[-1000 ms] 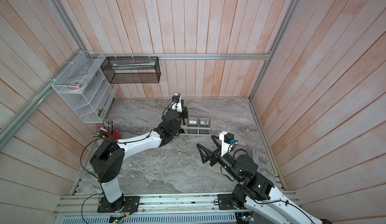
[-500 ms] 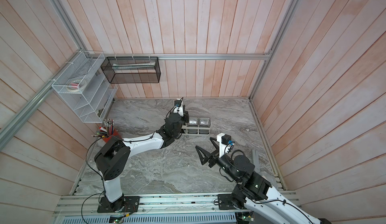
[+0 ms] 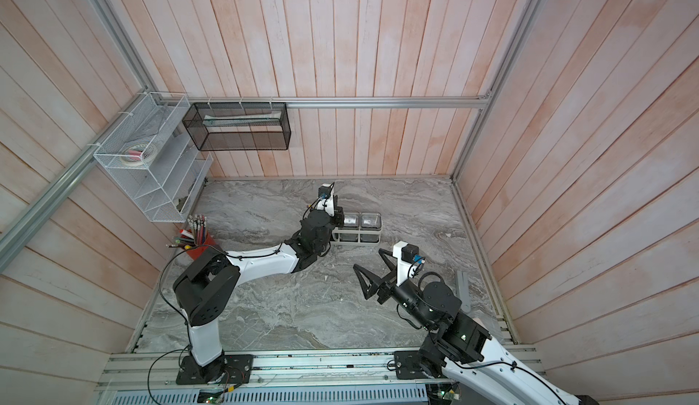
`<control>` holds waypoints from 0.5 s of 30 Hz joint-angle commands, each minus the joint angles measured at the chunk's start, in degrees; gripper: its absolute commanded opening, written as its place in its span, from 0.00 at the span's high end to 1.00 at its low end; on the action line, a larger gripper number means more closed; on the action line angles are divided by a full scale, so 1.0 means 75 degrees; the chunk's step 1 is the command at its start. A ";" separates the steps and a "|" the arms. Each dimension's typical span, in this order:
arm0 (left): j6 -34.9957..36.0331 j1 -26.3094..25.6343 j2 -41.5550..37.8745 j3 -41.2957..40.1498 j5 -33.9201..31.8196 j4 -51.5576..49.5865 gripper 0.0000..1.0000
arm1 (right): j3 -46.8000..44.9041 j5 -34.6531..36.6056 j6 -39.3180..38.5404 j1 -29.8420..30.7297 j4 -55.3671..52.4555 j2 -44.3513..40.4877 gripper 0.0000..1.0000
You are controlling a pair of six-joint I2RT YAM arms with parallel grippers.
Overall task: Place the toothbrush into the toothbrush holder
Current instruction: Place the toothbrush in the toothbrush holder.
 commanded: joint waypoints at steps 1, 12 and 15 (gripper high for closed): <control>0.0462 -0.0083 0.0183 -0.0168 0.0039 0.0435 0.92 | -0.0127 -0.0135 0.0113 -0.0026 0.0170 -0.0083 0.02; 0.0994 -0.0192 0.0321 -0.0146 0.0199 0.0582 0.91 | -0.0245 -0.0161 0.0117 -0.0026 0.0305 -0.0081 0.02; 0.1041 -0.0245 0.0396 -0.0232 0.0051 0.0772 0.91 | -0.0270 -0.0181 0.0128 -0.0026 0.0311 -0.0081 0.02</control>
